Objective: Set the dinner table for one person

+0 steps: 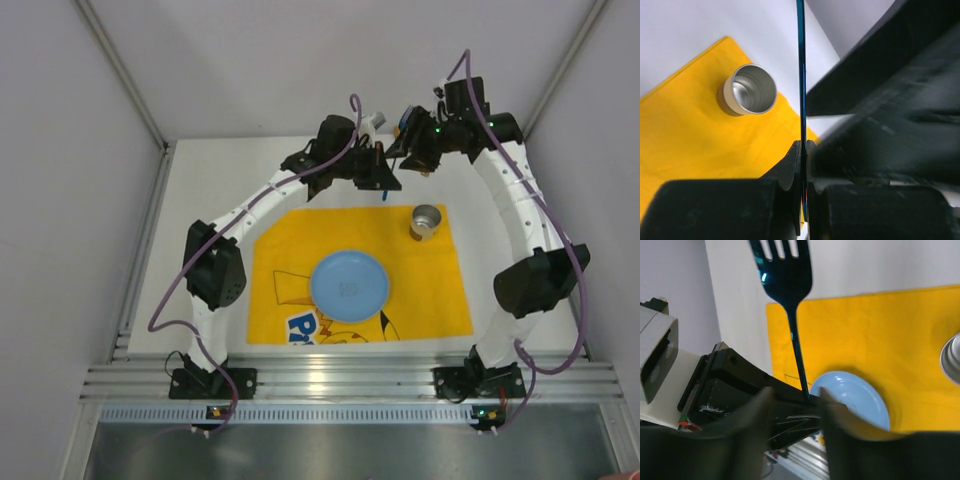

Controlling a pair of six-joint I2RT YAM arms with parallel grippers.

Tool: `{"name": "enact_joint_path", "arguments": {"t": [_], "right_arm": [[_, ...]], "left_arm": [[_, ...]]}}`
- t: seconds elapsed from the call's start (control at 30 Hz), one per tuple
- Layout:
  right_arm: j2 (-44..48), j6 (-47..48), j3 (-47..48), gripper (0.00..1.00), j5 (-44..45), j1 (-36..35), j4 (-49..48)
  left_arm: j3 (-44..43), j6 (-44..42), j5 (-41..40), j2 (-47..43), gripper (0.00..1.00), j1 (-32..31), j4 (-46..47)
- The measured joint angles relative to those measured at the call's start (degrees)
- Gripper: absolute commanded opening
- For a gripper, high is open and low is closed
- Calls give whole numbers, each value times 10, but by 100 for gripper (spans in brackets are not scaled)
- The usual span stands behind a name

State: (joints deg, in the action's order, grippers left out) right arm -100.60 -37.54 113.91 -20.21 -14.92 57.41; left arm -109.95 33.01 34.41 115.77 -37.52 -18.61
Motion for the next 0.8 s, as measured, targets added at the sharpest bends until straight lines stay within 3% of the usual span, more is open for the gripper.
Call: {"name": "enact_joint_path", "arguments": {"t": [0.07, 0.1, 0.13, 0.43, 0.63, 0.8], "right_arm": [[-7, 6, 3, 79, -8, -2, -12], [-15, 12, 10, 96, -6, -2, -16], [-28, 17, 25, 99, -5, -1, -17], [-270, 78, 202, 100, -6, 41, -104], [-403, -34, 179, 97, -50, 99, -273], [-504, -148, 239, 97, -53, 129, -415]], "left_arm": [[9, -7, -24, -2, 0, 1, -4], [24, -12, -36, -8, 0, 4, -8], [52, -14, -48, -20, 0, 8, -12], [309, -10, -111, -165, 0, 121, -37], [374, -10, -141, -261, 0, 135, -64], [388, -15, -164, -305, 0, 133, -91]]}}
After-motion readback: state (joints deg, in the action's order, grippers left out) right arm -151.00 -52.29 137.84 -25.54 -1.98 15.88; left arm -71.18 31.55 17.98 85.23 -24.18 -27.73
